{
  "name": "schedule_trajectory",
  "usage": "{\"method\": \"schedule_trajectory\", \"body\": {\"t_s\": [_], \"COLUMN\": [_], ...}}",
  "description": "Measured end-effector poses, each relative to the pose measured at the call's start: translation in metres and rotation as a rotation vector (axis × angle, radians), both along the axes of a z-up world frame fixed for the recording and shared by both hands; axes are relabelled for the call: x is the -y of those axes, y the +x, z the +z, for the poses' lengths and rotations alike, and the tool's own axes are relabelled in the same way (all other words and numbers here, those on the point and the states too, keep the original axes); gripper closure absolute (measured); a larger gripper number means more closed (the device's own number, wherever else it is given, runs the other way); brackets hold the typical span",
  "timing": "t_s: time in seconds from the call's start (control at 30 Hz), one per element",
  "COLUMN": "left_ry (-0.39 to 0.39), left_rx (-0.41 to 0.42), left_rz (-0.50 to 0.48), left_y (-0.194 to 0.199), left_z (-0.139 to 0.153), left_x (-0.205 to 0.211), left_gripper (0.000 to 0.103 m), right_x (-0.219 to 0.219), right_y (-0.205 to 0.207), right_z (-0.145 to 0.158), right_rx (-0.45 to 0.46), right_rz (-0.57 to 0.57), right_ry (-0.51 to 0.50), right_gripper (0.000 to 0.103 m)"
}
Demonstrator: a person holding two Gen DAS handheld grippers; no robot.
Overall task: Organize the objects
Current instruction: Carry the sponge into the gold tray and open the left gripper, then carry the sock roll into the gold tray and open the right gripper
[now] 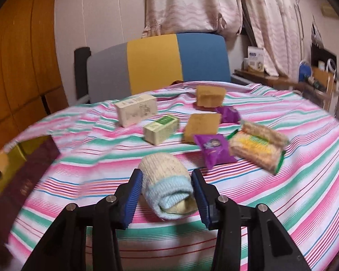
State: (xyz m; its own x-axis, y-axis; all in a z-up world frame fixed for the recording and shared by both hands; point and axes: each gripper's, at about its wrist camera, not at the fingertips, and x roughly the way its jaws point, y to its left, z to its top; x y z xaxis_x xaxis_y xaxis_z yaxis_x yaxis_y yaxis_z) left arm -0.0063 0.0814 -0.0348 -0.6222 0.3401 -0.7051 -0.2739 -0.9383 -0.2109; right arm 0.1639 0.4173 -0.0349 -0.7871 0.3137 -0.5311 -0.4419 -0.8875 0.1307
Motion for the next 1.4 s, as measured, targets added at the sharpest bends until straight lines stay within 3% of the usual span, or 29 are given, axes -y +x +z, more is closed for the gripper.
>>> {"method": "schedule_trajectory", "body": {"t_s": [0.17, 0.3, 0.43, 0.5, 0.57, 0.6, 0.67, 0.73, 0.8, 0.87, 1.07, 1.2, 1.3, 1.4], "left_ry": [-0.043, -0.063, -0.066, -0.056, -0.051, -0.051, -0.049, -0.040, -0.028, -0.018, 0.023, 0.036, 0.041, 0.050], "left_rx": [0.035, 0.056, 0.078, 0.077, 0.074, 0.071, 0.041, 0.022, -0.001, -0.014, -0.002, 0.008, 0.007, -0.002], "left_rz": [0.042, 0.061, 0.071, 0.073, 0.071, 0.079, 0.091, 0.098, 0.104, 0.109, 0.147, 0.164, 0.179, 0.200], "left_y": [-0.009, -0.015, -0.018, -0.015, -0.014, -0.013, -0.009, -0.006, -0.003, -0.001, -0.003, -0.002, -0.003, -0.004], "left_z": [-0.012, -0.018, -0.022, -0.022, -0.022, -0.021, -0.016, -0.012, -0.006, -0.002, 0.001, 0.001, 0.003, 0.006], "left_x": [0.021, 0.034, 0.040, 0.043, 0.043, 0.044, 0.045, 0.045, 0.045, 0.046, 0.053, 0.058, 0.062, 0.067], "left_gripper": [0.048, 0.047, 0.045, 0.044, 0.032, 0.021, 0.014, 0.006, 0.002, 0.002, 0.001, 0.001, 0.001, 0.001], "right_x": [0.037, 0.065, 0.095, 0.097, 0.096, 0.095, 0.095, 0.091, 0.086, 0.085, 0.096, 0.093, 0.091, 0.088], "right_y": [-0.005, -0.012, -0.023, -0.025, -0.029, -0.029, -0.031, -0.032, -0.032, -0.031, -0.030, -0.028, -0.035, -0.034], "right_z": [0.016, 0.028, 0.039, 0.039, 0.037, 0.037, 0.037, 0.036, 0.031, 0.025, -0.007, -0.012, -0.018, -0.016], "right_rx": [-0.043, -0.078, -0.079, -0.076, -0.068, -0.069, -0.050, -0.033, -0.012, 0.032, 0.183, 0.135, 0.145, 0.120], "right_rz": [0.112, 0.193, 0.273, 0.285, 0.292, 0.290, 0.292, 0.286, 0.291, 0.280, 0.295, 0.297, 0.332, 0.318], "right_ry": [-0.020, -0.032, 0.035, 0.040, 0.005, 0.001, 0.010, -0.029, -0.080, -0.086, -0.110, -0.149, -0.204, -0.232], "right_gripper": [0.062, 0.074, 0.075, 0.085, 0.086, 0.086, 0.086, 0.082, 0.062, 0.051, 0.037, 0.036, 0.049, 0.053]}}
